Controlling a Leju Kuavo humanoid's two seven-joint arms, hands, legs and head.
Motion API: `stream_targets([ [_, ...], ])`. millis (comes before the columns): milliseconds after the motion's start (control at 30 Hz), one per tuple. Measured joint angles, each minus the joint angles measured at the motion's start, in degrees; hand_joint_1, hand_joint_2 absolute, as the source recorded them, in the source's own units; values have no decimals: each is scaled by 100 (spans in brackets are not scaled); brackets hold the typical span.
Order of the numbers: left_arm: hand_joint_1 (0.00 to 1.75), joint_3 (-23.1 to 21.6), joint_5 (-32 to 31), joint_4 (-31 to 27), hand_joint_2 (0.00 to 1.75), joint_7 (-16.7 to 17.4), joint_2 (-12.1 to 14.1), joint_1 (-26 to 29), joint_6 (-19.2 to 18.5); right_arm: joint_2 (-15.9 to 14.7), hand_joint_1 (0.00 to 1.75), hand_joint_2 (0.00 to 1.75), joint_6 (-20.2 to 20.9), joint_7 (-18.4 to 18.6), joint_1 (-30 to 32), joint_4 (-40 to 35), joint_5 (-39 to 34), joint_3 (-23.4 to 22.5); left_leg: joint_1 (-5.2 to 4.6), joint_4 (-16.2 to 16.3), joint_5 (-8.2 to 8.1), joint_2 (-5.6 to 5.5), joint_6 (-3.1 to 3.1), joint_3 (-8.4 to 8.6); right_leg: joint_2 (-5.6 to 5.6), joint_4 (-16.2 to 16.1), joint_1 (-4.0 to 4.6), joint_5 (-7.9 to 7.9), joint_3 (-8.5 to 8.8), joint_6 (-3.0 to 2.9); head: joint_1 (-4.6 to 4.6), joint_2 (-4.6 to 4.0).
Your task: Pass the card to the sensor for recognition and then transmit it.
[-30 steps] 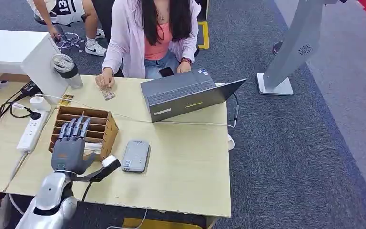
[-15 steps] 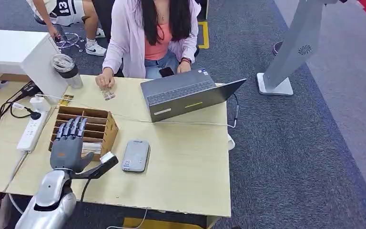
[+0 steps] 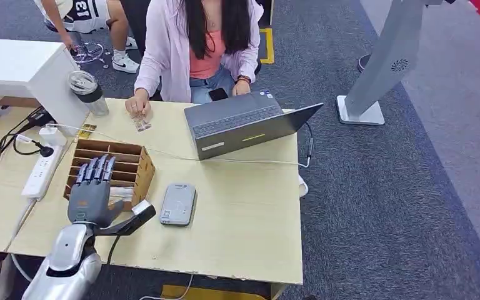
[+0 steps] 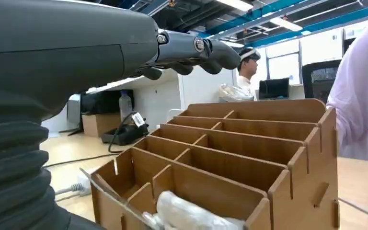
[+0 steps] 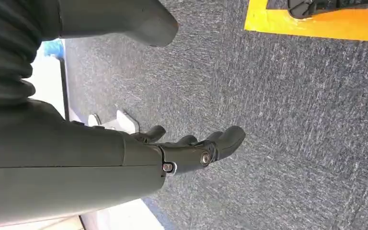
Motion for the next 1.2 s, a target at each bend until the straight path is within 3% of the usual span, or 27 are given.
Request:
stream_targets([
  [1033, 0, 0, 4, 2, 175, -83, -96, 87, -177, 0, 0, 175, 4, -33, 1, 0, 31, 0, 0, 0, 0, 0, 0, 0, 0, 0, 0, 0, 0, 0, 0, 0],
  [1200, 0, 0, -161, 2, 175, 118, -94, 86, -92, 0, 0, 175, 2, -33, 1, 0, 70, 0, 0, 0, 0, 0, 0, 0, 0, 0, 0, 0, 0, 0, 0, 0],
])
